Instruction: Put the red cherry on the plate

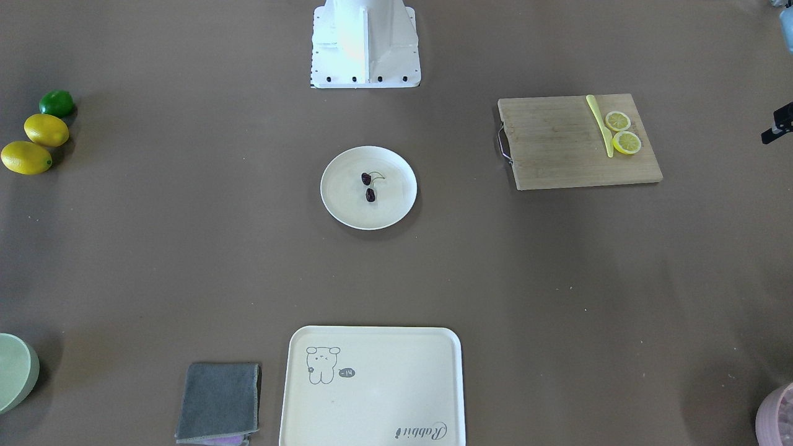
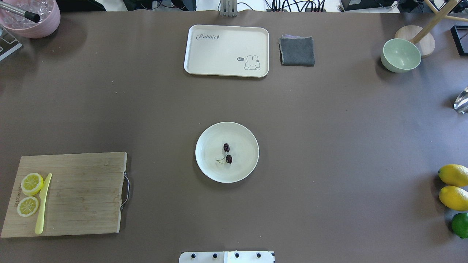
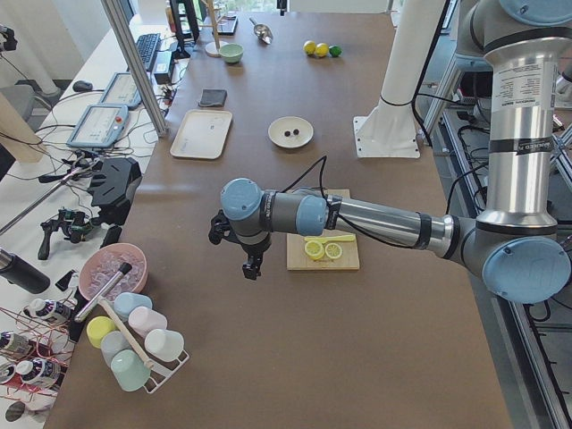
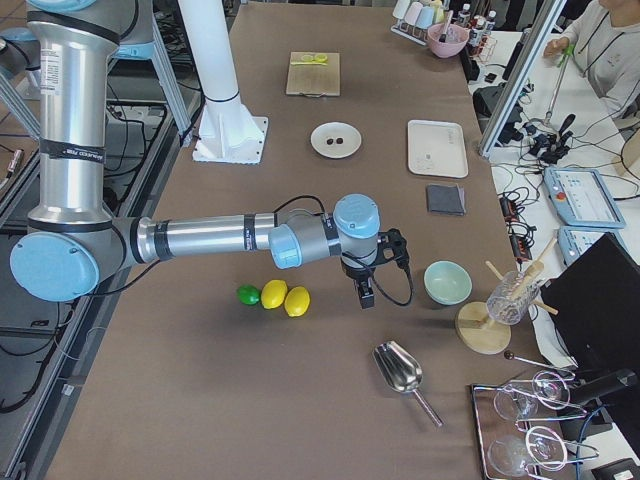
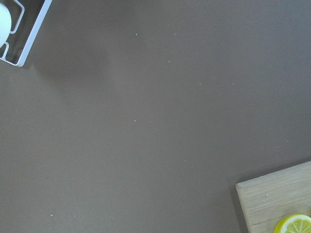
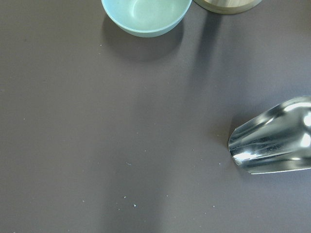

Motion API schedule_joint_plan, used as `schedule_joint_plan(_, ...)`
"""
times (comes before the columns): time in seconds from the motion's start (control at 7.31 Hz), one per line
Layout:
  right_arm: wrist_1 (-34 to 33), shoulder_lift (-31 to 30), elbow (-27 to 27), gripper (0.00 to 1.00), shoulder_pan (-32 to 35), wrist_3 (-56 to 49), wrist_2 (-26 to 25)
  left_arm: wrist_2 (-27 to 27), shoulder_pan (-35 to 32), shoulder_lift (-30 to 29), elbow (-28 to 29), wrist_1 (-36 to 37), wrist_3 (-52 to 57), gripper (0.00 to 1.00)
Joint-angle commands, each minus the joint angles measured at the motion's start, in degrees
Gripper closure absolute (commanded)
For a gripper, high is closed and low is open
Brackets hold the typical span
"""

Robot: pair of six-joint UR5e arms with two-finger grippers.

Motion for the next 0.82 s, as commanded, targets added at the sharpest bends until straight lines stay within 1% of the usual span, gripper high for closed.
schedule_joint_plan(0.0, 0.05, -0.22, -0.29, 0.0, 0.3, 0.09, 0.03, 0.54, -3.08, -0.14, -0.11, 0.1, -0.01, 0.02)
schedule_joint_plan(0.14, 0.05, -0.05, -0.55, 0.0, 0.3, 0.96, -0.15, 0.62, -3.44, 0.21, 0.15, 0.1, -0.01, 0.02)
schedule_joint_plan(0.27, 0.05, 0.13, -0.64, 0.0, 0.3, 0.88, -0.06, 3.23, -3.53, -0.22, -0.37, 0.1, -0.01, 0.02)
schedule_joint_plan(0.68, 0.14, 0.66, -0.46, 0.0, 0.3, 1.05, -0.24, 3.7, -3.45, -0.05, -1.34, 0.19, -0.09, 0.02)
